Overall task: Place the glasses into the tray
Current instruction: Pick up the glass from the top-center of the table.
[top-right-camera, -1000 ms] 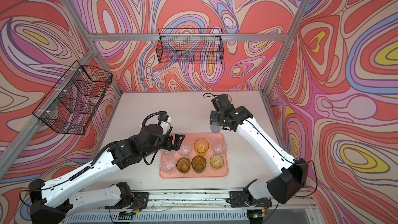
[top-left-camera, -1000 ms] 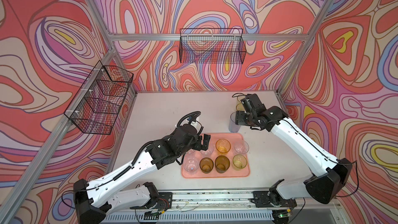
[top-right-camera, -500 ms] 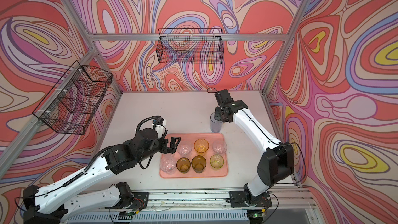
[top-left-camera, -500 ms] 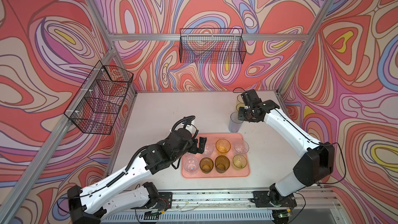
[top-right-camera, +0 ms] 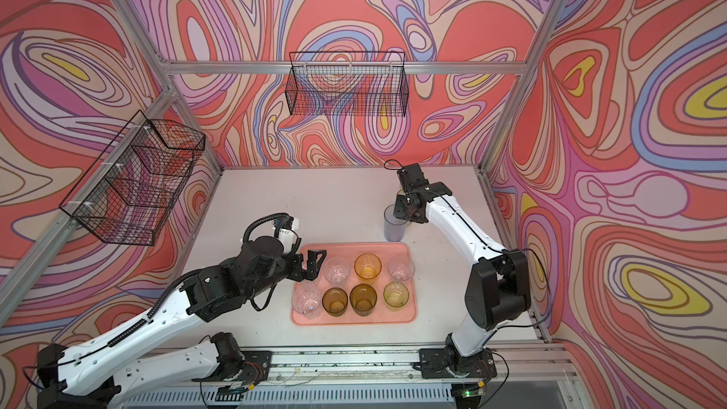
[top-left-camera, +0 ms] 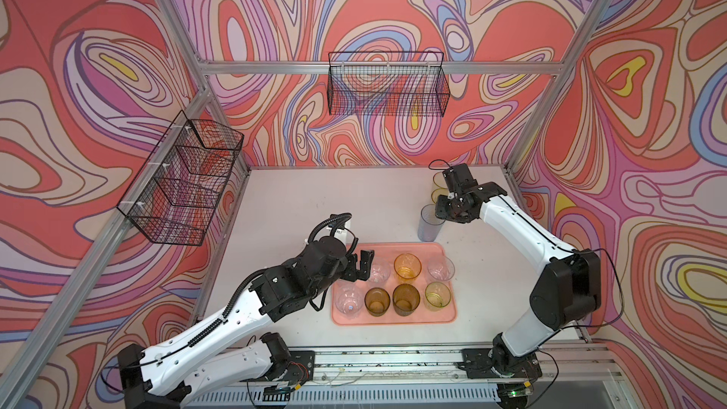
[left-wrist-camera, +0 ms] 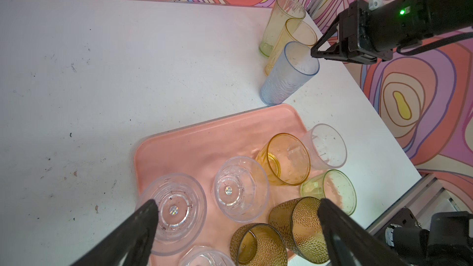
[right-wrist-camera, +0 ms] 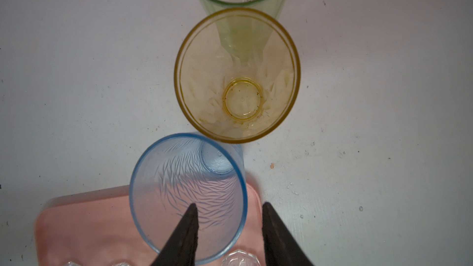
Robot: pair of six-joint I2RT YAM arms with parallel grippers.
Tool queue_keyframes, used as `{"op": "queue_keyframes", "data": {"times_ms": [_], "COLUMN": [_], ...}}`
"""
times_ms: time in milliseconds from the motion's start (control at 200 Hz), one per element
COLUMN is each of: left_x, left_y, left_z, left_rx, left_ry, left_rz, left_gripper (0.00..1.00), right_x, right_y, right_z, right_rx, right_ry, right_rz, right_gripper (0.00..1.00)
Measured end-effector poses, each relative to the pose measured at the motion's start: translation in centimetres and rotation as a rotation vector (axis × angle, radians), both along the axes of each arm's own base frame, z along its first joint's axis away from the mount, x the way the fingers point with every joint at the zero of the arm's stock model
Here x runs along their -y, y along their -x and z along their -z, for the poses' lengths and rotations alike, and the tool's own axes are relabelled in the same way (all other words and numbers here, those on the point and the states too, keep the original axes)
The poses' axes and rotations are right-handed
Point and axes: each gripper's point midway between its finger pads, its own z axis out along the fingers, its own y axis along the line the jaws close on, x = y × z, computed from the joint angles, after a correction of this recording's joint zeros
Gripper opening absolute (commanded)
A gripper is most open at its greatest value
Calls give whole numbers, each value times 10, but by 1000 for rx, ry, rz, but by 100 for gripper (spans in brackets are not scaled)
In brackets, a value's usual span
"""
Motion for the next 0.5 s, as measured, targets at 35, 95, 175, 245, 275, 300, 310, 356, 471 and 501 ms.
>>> {"op": "queue_keyframes", "data": {"times_ms": [35, 95, 175, 245, 275, 300, 310, 356, 471, 501], "left_x": [-1, -1, -2, -3, -3, -3, -3, -3, -3, -3], "left_y": [0, 0, 0, 0, 0, 0, 0, 0, 0, 0], "left_z": [0, 0, 1, 2, 3, 3, 3, 3, 3, 3], "left_rx": [1, 2, 2, 1, 0, 0, -1, -1, 0, 0], "left_ry": [0, -1, -4, -6, -7, -8, -8, -9, -10, -9], "left_rz": [-2, -4, -6, -7, -7, -7, -7, -7, -9, -10], "left_gripper": [100, 100, 100, 100, 100, 100, 100, 100, 100, 100], "right_x": [0, 1, 1, 2, 2, 1, 1, 1, 1, 1], "right_y": [0, 2, 3, 3, 3, 3, 3, 3, 3, 3], "right_z": [2, 5, 9, 13, 14, 15, 16, 18, 22, 23], "right_rx": [-4, -10, -16, -23, -26, -27, -29, -32, -35, -35], "right_ry": [-1, -1, 0, 2, 2, 1, 1, 1, -4, -4], "right_rz": [3, 6, 7, 8, 8, 8, 9, 7, 11, 11], "right_gripper": [34, 34, 34, 32, 31, 30, 29, 23, 21, 21]}}
